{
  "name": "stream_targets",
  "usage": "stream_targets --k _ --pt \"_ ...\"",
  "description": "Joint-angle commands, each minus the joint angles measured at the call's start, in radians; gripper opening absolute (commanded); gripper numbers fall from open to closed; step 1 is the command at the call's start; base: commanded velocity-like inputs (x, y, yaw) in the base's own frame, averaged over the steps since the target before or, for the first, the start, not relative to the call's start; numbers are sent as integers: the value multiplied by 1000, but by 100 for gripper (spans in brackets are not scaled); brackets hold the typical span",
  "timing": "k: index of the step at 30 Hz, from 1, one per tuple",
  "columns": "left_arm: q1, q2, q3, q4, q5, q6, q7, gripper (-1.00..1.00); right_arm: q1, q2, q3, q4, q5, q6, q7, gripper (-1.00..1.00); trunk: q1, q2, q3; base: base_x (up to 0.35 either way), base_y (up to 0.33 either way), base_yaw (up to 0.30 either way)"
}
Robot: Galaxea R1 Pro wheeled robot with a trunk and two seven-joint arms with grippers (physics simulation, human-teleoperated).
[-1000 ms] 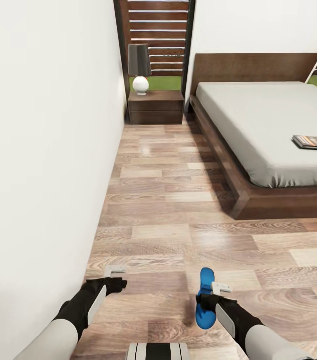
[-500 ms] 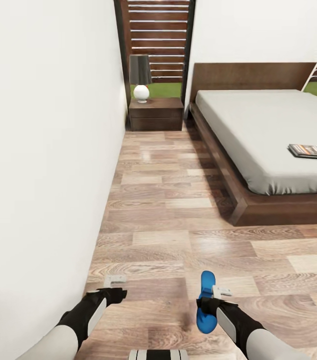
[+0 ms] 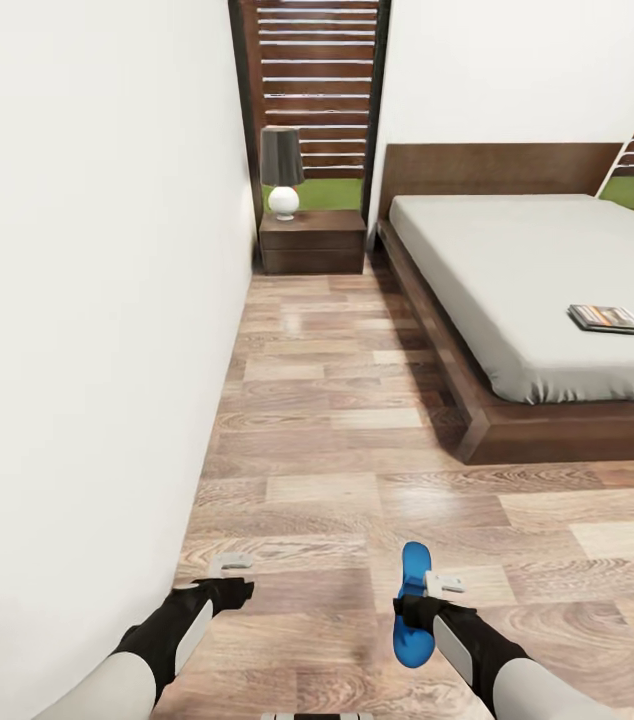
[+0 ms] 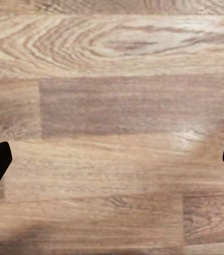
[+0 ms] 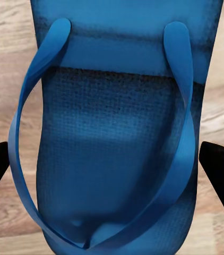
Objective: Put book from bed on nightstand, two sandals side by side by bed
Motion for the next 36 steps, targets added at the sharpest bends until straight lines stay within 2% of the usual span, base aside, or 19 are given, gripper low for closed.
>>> stream_targets --k 1,11,20,31,36 --pt "0 1 -2 8 5 4 0 100 0 -1 8 -2 -10 5 -6 -100 -4 7 4 0 0 0" --pt "1 2 0 112 9 -19 -6 100 0 5 10 -3 -11 7 -2 -100 -42 77 51 0 0 0" --pt "3 5 -2 122 9 -64 -10 100 32 4 10 -3 -11 5 2 -100 -77 140 87 0 0 0" --pt "7 6 -2 122 9 -71 -10 100 39 4 11 -4 -10 5 3 -100 -119 217 129 0 0 -60" --pt "7 5 -2 123 8 -72 -10 100 39 3 33 -3 12 5 3 -100 -138 252 149 0 0 -102"
